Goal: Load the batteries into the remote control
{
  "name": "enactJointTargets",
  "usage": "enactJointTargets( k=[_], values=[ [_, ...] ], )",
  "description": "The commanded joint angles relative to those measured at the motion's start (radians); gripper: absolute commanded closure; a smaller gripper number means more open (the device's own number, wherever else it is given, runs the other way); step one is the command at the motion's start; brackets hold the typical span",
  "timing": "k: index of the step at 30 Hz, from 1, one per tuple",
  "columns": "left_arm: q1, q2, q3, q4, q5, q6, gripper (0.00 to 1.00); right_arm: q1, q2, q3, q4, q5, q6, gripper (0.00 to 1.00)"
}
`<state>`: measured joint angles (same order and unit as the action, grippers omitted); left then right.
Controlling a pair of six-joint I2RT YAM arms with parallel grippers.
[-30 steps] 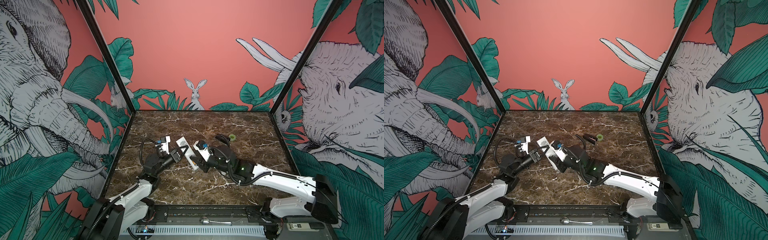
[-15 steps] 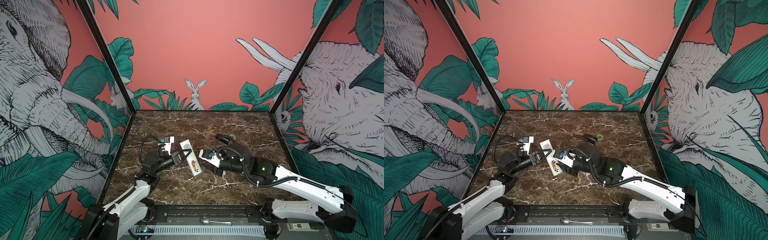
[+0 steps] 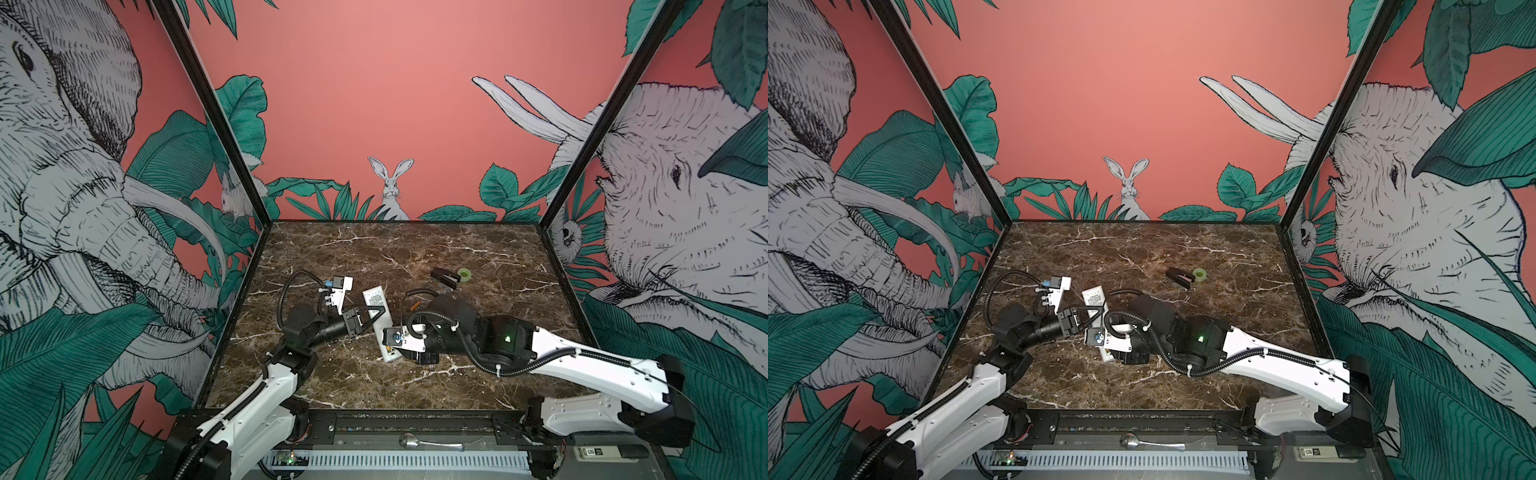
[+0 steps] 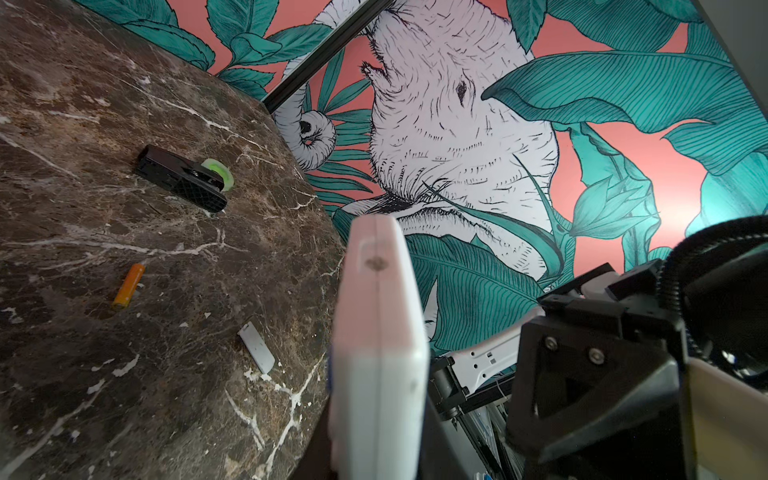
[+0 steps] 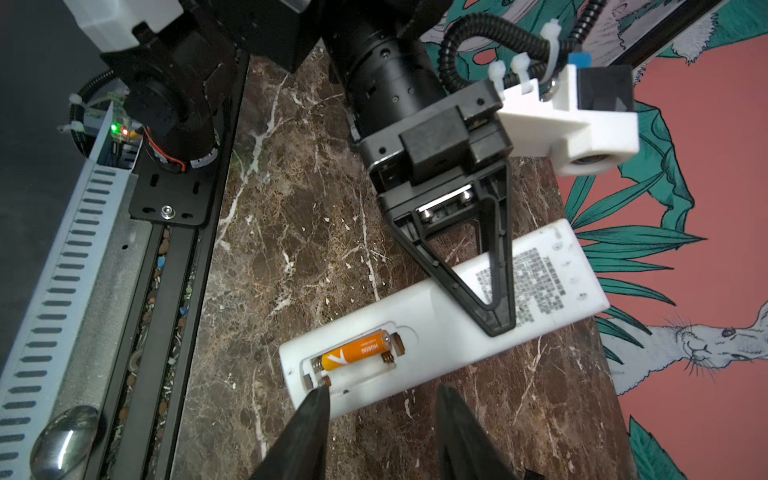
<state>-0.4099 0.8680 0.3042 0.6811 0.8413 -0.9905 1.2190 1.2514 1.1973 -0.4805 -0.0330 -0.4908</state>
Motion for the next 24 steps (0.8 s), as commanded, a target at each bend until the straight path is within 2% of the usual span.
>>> enactJointTargets(
  k=[1,8,24],
  values=[
    [-0.004,-0.027,0.028,0.015,0.031,-0.005,1.0,0.016,0.012,0.033,-0.006,0.027,-0.049,0.6],
    [-0.004,-0.041,0.025,0.005,0.047,-0.008,1.0,0.028,0.045,0.037,0.011,0.056,-0.071,0.66],
    [-0.005,-0.046,0.027,0.001,0.058,-0.008,1.0,0.031,0.092,0.049,0.026,0.052,-0.088,0.69]
  ],
)
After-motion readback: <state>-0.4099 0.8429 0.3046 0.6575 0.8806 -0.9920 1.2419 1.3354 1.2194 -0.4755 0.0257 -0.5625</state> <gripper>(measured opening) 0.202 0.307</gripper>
